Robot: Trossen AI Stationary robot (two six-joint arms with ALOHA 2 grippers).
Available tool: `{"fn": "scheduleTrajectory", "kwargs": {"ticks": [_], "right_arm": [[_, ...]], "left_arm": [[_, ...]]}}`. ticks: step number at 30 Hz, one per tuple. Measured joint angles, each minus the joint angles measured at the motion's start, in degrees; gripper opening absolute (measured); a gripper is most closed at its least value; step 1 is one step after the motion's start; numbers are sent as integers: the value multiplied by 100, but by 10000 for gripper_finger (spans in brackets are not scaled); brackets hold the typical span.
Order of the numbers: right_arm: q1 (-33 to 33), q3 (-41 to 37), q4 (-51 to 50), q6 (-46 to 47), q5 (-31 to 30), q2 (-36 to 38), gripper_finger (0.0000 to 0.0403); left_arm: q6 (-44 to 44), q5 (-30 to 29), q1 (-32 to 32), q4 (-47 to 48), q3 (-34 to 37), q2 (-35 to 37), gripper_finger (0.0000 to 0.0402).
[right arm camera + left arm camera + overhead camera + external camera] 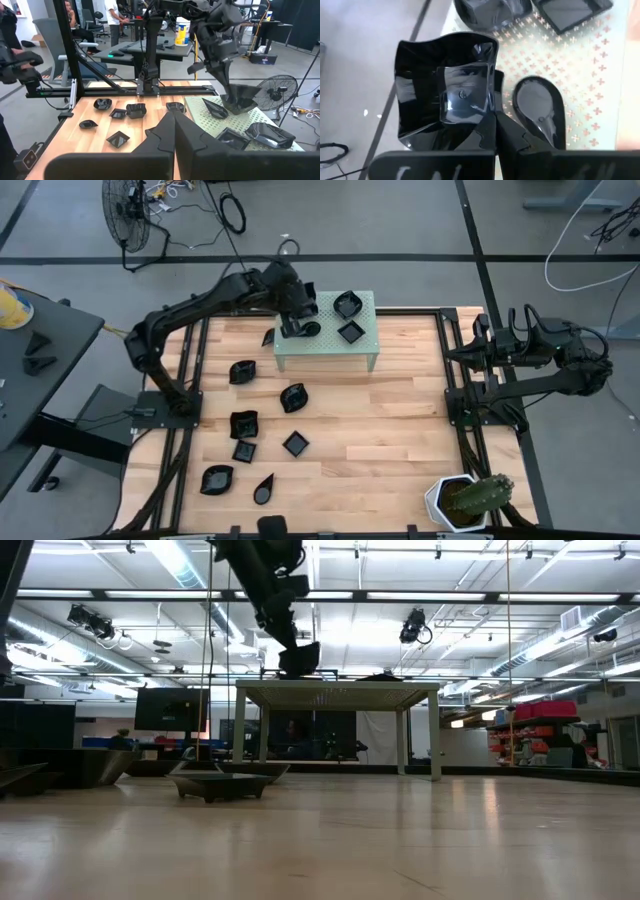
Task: Pick & Place Mini shaped plates
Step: Stack the distorted square plate on top of the distorted square plate on the shelf
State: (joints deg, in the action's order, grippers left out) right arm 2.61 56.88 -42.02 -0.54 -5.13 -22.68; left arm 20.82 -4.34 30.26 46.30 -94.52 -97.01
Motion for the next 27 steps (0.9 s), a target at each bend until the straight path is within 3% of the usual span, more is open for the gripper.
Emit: {"fn": "scheduleTrajectory", "kwargs": {"ticks": [18,27], "right_arm": [[0,0,0,0,-2,0,4],[1,0,0,0,0,0,4]], "left_arm": [[-90,-52,24,-16,-2,-325,6],[-223,-141,24,-17,-2,-325,90]]}}
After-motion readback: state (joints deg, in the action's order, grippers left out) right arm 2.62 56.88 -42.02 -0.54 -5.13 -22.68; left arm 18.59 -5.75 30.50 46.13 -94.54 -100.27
